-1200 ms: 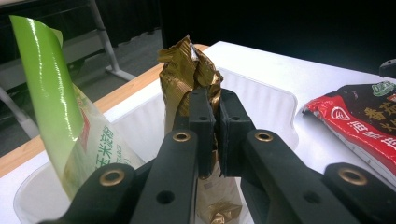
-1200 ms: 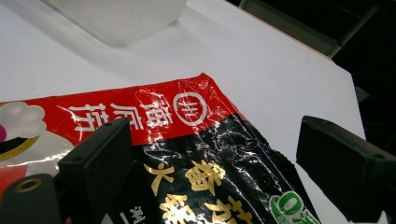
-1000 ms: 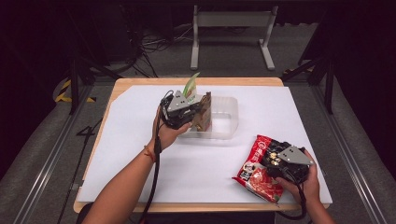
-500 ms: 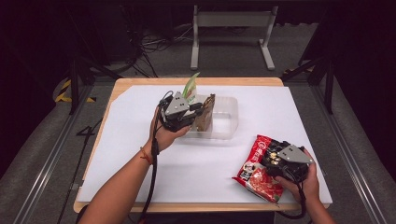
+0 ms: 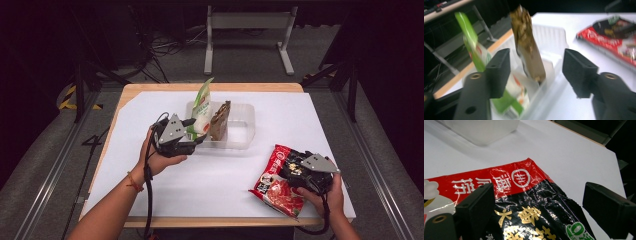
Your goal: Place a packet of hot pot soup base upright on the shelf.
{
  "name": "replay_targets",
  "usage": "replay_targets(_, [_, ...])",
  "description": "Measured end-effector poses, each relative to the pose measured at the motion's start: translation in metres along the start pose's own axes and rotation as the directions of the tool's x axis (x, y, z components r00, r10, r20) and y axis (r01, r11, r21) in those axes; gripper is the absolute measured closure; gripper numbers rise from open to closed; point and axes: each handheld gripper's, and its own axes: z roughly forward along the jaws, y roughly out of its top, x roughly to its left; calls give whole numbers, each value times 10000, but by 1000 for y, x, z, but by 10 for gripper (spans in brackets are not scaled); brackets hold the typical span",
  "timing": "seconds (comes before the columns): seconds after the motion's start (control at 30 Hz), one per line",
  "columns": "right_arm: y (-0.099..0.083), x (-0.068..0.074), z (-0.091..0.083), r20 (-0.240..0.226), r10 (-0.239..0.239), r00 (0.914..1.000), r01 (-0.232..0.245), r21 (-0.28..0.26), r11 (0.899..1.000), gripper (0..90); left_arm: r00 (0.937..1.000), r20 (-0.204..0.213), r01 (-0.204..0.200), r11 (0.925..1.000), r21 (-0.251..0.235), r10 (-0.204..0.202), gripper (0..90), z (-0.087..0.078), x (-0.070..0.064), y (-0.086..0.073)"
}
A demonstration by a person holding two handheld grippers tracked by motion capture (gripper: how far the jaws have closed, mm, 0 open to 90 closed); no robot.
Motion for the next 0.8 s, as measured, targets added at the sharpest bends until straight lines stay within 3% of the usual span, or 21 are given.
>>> replay_targets(0.2, [-1,-2,-2,-87,165,9998,-166,-32,9999,116,9993,176,-346,9977,585,336,255,-13,-10,-26])
replay_targets(0.3, [-3,-3,-4,-128,268,9996,-268,36,9996,118,9988,396,-333,9951,928,298,213,-15,-11,-39])
replay_targets(0.4, [-3,-6,-7,-128,476,9988,-476,21,9989,121,9975,708,-44,9925,1220,-43,197,-18,-11,-57])
replay_targets(0.53, [-3,-8,-6,-149,600,9981,-599,67,9982,124,9966,763,190,9908,1341,-295,181,-21,-10,-71])
replay_targets(0.6, [-4,-10,-6,-118,621,9980,-619,144,9980,128,9963,715,365,9894,1406,-469,170,-24,-10,-79])
replay_targets(0.67, [-4,-12,-6,-160,716,9973,-713,138,9974,132,9982,361,418,9862,1601,-482,159,-25,-10,-87])
replay_targets(0.8, [-6,-19,-7,-287,1044,9941,-1035,296,9942,134,9967,222,727,9825,1713,-776,142,-31,-8,-103])
